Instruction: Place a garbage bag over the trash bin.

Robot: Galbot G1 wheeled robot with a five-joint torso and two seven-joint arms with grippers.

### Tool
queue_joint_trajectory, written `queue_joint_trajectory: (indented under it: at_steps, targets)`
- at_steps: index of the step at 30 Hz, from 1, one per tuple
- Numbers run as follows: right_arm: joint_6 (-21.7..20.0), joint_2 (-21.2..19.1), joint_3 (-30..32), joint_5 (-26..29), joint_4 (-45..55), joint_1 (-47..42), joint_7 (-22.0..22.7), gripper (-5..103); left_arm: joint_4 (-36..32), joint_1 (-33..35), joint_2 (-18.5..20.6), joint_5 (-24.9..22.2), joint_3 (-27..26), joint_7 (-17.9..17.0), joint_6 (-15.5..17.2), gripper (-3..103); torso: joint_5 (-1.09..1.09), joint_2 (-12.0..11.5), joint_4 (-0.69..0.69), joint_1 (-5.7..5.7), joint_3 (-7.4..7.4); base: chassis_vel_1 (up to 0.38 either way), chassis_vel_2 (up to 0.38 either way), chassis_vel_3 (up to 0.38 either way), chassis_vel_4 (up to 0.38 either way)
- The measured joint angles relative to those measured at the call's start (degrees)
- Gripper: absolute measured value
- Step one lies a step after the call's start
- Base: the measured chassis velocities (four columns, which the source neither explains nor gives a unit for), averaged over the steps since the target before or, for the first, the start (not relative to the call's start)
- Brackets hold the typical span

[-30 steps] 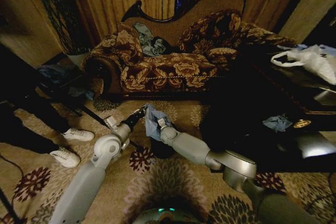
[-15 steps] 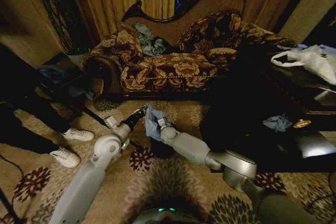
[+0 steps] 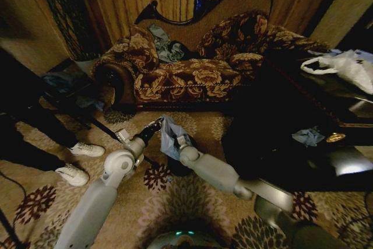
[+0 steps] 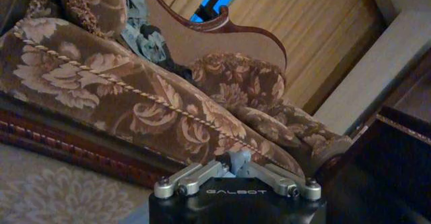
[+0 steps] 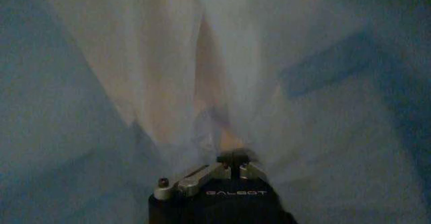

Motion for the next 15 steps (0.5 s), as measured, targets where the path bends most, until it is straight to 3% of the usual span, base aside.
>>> queue_joint_trajectory:
  at_steps: [15]
  targets:
    - [3.1,-7.6,10.8,-4.5,17.9,-12.2,0.3,0,0.0,0.0,0.0,0.0,0.0,0.0,0.0,0,0.01,0.0,0.0,-0.02,-0.02,0.0,0.0,0.0,0.0]
